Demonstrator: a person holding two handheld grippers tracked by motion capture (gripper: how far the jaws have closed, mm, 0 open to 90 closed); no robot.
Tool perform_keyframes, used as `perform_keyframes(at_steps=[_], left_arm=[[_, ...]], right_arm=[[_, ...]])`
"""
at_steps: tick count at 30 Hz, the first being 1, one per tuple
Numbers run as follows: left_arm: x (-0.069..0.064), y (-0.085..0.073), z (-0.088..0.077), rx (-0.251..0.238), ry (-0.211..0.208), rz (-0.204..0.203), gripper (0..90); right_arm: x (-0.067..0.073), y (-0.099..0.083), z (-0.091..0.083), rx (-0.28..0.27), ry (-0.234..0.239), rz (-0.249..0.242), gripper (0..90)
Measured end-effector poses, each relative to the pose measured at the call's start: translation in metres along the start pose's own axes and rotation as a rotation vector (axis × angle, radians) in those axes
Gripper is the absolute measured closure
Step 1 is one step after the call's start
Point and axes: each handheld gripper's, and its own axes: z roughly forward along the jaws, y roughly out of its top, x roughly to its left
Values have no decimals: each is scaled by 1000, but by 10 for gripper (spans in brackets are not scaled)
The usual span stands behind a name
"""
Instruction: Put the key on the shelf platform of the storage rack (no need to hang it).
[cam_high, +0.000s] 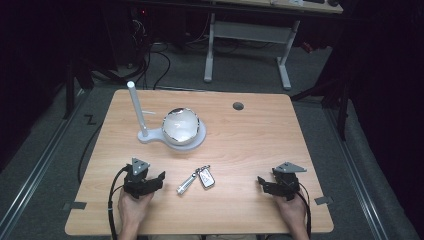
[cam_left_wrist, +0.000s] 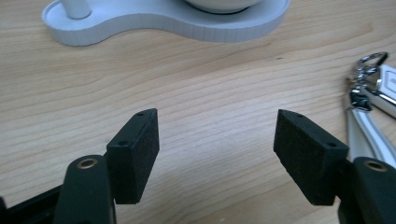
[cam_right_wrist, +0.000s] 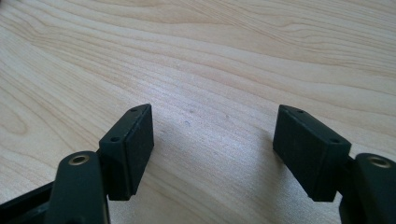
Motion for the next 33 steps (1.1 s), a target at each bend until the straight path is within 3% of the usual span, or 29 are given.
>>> perform_keyframes(at_steps=[4, 18, 33], left_arm=[[-6, 3, 1, 14, -36, 10, 314], [-26, 13, -2, 22, -106, 60, 324], [-55, 21, 14, 76, -162, 135, 390]], right_arm=[[0, 0, 0, 0, 0, 1, 293], [0, 0, 0, 0, 0, 1, 294], [0, 0, 0, 0, 0, 0, 293]])
